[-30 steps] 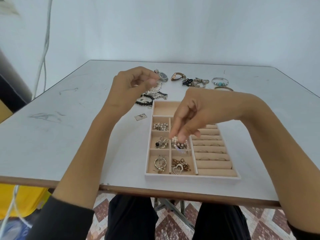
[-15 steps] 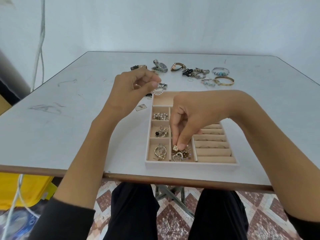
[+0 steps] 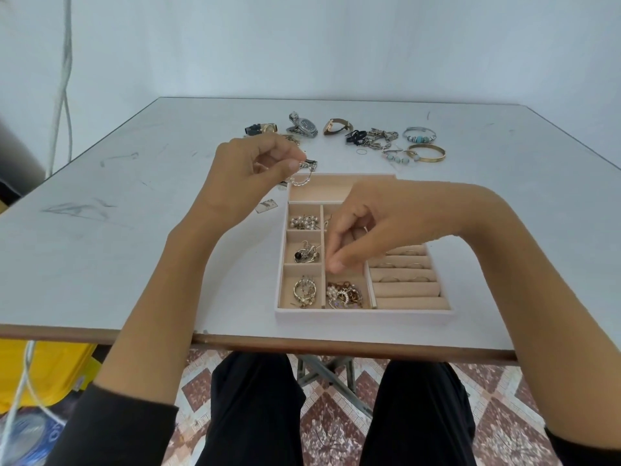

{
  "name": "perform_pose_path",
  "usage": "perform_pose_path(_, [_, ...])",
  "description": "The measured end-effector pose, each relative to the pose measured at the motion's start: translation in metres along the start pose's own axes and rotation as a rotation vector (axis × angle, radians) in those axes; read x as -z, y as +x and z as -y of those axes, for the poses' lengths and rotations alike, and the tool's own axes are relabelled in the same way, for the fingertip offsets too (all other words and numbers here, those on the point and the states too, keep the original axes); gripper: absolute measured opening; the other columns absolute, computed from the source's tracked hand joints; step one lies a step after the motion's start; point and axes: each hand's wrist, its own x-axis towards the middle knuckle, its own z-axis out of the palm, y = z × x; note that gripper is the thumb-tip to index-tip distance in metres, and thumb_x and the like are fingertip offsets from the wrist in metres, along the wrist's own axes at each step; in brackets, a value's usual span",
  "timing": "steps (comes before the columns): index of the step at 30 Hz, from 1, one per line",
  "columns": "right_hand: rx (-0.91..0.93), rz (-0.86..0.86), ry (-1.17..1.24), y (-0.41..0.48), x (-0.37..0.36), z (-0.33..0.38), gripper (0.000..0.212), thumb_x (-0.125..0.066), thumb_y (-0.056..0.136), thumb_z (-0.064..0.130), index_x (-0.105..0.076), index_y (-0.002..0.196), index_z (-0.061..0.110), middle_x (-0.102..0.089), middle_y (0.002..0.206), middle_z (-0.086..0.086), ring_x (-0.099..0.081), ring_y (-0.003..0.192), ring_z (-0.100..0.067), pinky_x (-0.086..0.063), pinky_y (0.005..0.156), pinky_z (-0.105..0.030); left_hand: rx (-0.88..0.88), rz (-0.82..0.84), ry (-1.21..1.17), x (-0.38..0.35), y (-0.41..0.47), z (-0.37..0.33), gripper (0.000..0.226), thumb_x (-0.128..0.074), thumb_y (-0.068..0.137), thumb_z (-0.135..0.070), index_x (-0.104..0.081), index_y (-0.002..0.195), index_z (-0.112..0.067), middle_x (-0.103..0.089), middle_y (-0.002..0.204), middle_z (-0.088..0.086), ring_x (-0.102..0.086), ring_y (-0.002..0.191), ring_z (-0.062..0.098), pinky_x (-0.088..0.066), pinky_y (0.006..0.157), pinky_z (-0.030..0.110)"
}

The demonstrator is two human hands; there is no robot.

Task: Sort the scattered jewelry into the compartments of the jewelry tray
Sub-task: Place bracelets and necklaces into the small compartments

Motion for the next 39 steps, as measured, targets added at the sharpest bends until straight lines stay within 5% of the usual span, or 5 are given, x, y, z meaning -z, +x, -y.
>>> perform_pose_path(7, [-0.011, -0.645, 0.307, -0.049, -0.032, -0.019, 0.017, -0.066, 0.086, 0.021, -0.072, 0.102, 0.021, -0.069, 0.103, 0.009, -0.064, 0.098, -0.005, -0.052, 0.088, -0.026, 0.000, 0.080, -0.033, -0.001, -0.001, -0.004, 0.010, -0.067, 0.088, -0.017, -0.070, 0.091, -0.026, -0.066, 0.079, -0.017, -0.055, 0.071, 0.009, -0.045, 0.070, 0.022])
perform_pose_path(12, [-0.242, -0.971, 0.204, -0.075, -0.068, -0.044, 0.027, -0.052, 0.096, 0.024, -0.063, 0.118, 0.035, -0.055, 0.131, 0.023, -0.044, 0.126, 0.007, -0.032, 0.107, -0.019, -0.007, 0.180, -0.078, -0.002, -0.003, -0.008, 0.009, -0.067, 0.088, -0.016, -0.070, 0.093, -0.023, -0.065, 0.076, -0.021, -0.058, 0.074, 0.004, -0.045, 0.069, 0.019])
perform_pose_path(20, [-0.609, -0.622, -0.311, -0.077, -0.090, -0.050, 0.060, -0.003, 0.093, 0.044, -0.018, 0.151, 0.034, -0.009, 0.158, 0.014, -0.002, 0.146, -0.001, 0.002, 0.117, -0.024, 0.007, 0.274, -0.137, 0.000, -0.007, -0.019, 0.010, -0.066, 0.088, -0.012, -0.070, 0.096, -0.013, -0.069, 0.086, -0.012, -0.061, 0.083, 0.021, -0.047, 0.077, 0.021])
perform_pose_path(25, [-0.638, -0.581, -0.359, -0.078, -0.088, -0.050, 0.066, 0.000, 0.088, 0.043, -0.010, 0.152, 0.034, -0.003, 0.159, 0.014, 0.003, 0.146, -0.002, 0.005, 0.116, -0.025, 0.001, 0.317, -0.208, 0.006, -0.019, -0.033, 0.011, -0.067, 0.084, -0.017, -0.071, 0.094, -0.015, -0.071, 0.089, -0.003, -0.063, 0.092, 0.036, -0.052, 0.086, 0.030])
perform_pose_path(39, [-0.636, -0.618, -0.327, -0.077, -0.088, -0.049, 0.066, -0.002, 0.087, 0.045, -0.015, 0.151, 0.035, -0.007, 0.158, 0.015, 0.000, 0.145, 0.000, 0.003, 0.117, -0.025, -0.003, 0.536, 0.025, 0.024, -0.052, -0.049, 0.013, -0.072, 0.079, -0.024, -0.076, 0.091, -0.023, -0.073, 0.081, -0.012, -0.067, 0.077, 0.013, -0.052, 0.075, 0.022])
